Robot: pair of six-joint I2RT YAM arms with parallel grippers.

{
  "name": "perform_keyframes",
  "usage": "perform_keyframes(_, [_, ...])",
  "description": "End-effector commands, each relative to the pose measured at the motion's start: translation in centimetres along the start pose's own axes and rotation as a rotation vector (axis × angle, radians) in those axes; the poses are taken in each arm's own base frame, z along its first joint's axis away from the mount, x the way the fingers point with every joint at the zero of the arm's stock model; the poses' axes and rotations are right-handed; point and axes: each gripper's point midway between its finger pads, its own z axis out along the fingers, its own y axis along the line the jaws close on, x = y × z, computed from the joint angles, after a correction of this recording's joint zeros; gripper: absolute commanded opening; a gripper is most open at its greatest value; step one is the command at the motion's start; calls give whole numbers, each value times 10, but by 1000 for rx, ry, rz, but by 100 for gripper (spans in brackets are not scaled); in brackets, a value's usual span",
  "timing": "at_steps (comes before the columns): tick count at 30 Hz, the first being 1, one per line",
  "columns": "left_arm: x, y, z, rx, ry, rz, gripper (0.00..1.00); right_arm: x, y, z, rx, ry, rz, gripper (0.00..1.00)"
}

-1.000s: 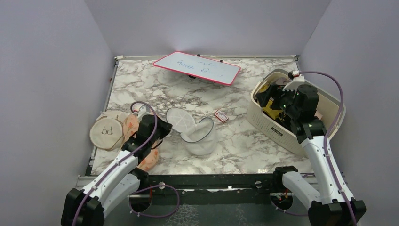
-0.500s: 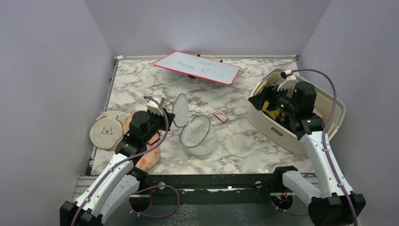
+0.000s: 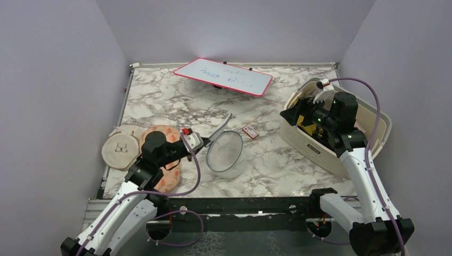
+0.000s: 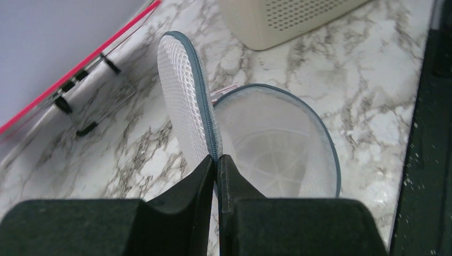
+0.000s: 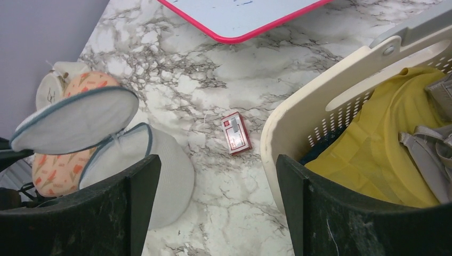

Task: Unzip the laundry bag and remove the bra
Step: Close the laundry bag at the center of the board.

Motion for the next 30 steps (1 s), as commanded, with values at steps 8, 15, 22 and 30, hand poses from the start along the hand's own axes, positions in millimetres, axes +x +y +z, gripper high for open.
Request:
perform_keyframes(8, [32, -103, -26, 522, -27, 348, 0, -7, 8, -3, -34, -3, -23, 78])
perform_keyframes(15, [69, -130, -19, 677, 139, 377, 0, -3, 6, -4, -28, -4, -25, 78])
perform_keyframes(22, [84, -142, -11, 738, 233, 387, 12, -1, 6, -5, -24, -11, -27, 78])
perform_keyframes(30, [66, -138, -3, 680, 206, 347, 37, 0, 6, -4, -27, -8, -24, 78])
